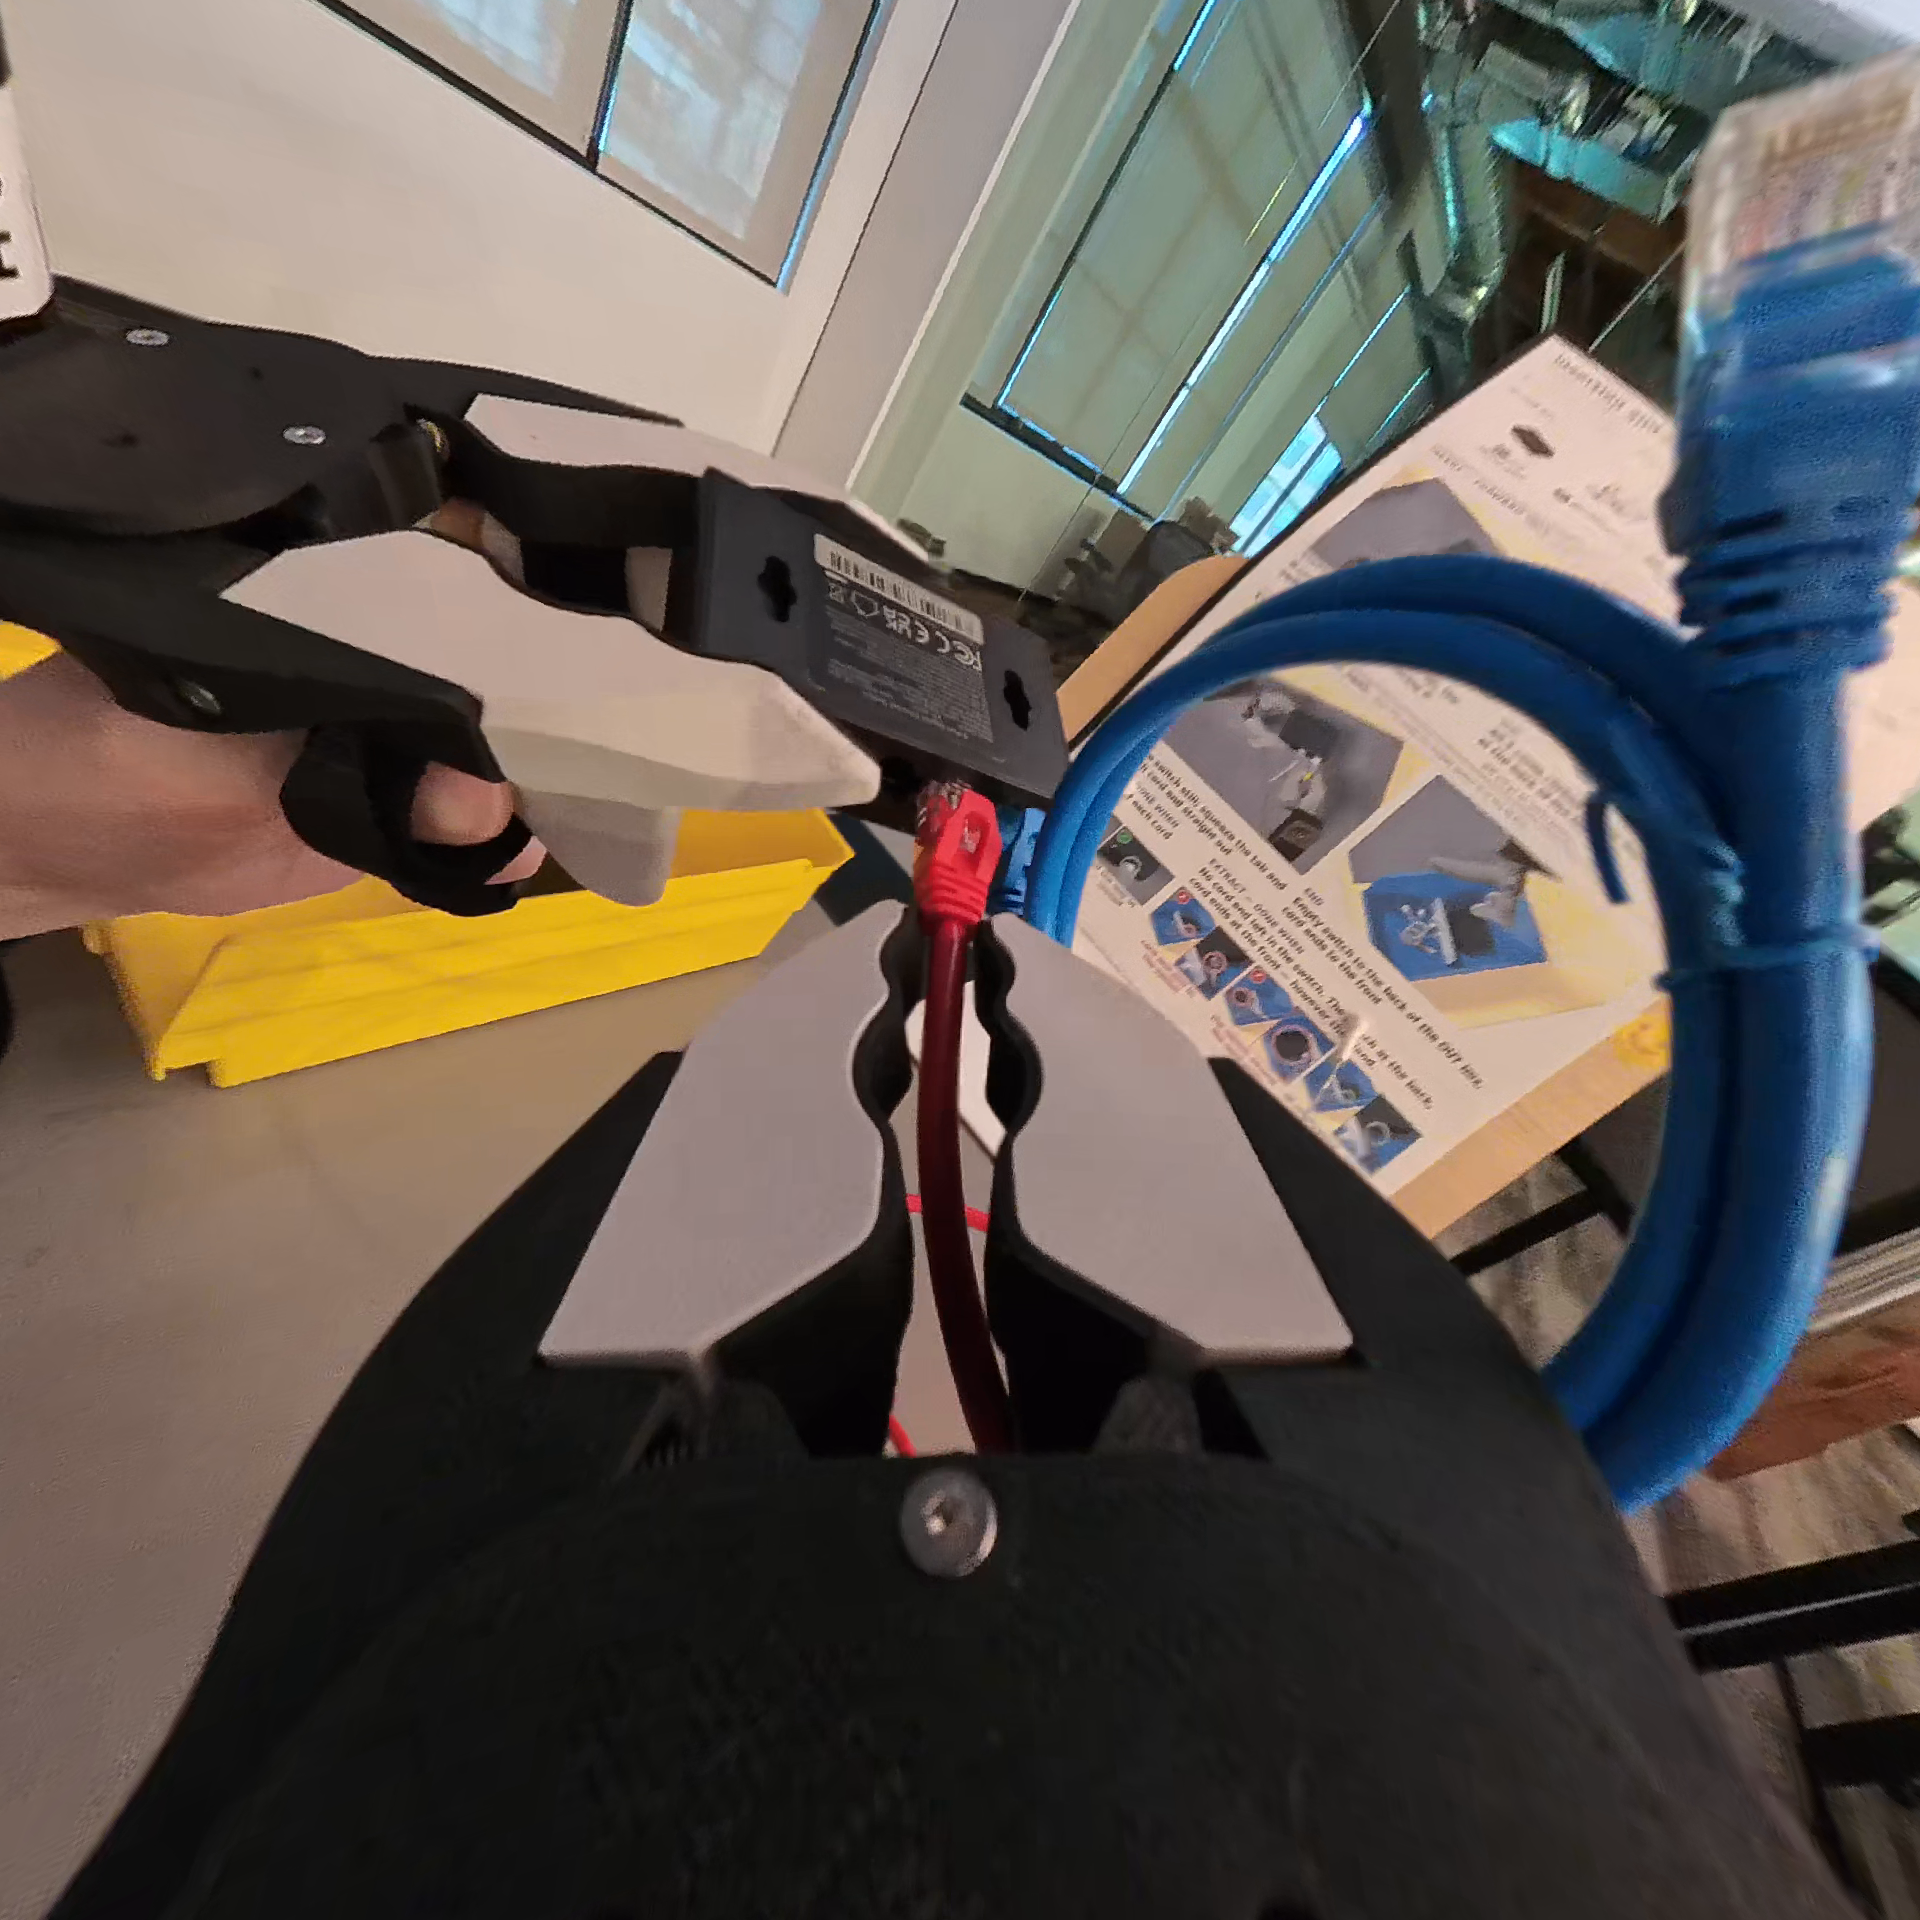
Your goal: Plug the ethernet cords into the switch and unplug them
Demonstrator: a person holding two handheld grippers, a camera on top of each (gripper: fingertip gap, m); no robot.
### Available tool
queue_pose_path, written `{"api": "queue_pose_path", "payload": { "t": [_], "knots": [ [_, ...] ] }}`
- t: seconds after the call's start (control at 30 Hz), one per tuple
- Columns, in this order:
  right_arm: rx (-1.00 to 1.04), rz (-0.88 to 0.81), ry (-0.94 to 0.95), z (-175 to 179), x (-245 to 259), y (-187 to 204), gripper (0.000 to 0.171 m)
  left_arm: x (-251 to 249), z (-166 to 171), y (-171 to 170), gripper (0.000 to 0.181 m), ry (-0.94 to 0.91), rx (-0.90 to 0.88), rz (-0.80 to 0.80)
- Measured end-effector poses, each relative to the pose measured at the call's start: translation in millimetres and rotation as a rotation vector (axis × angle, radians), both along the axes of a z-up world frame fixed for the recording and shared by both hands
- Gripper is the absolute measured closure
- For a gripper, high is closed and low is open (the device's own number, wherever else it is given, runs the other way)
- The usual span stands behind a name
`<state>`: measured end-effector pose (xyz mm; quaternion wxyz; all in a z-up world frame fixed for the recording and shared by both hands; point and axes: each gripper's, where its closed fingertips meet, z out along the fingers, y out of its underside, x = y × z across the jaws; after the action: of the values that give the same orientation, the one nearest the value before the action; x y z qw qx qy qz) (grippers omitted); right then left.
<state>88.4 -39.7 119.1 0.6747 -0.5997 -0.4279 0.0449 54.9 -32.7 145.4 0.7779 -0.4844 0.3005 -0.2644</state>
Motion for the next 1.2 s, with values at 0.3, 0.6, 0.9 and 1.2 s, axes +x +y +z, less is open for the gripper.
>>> {"api": "queue_pose_path", "payload": {
  "t": [0.3, 0.6, 0.9, 1.2],
  "knots": [
    [0.252, -0.041, -0.088, 18.2, -3.8, -13.5, 0.161, -3.4, 16.3, -16.5, 0.111, -0.002, 0.102, 0.031],
    [0.414, 0.053, -0.017, 40.1, -12.8, -43.7, 0.162, -13.3, 39.8, -51.6, 0.112, -0.106, 0.301, -0.026],
    [0.443, 0.109, -0.013, 43.4, -12.1, -49.9, 0.161, -13.9, 40.8, -55.6, 0.112, -0.165, 0.264, -0.119],
    [0.488, 0.097, -0.032, 44.7, -11.5, -52.1, 0.162, -13.7, 40.5, -54.9, 0.112, -0.232, 0.195, -0.187]
  ]
}}
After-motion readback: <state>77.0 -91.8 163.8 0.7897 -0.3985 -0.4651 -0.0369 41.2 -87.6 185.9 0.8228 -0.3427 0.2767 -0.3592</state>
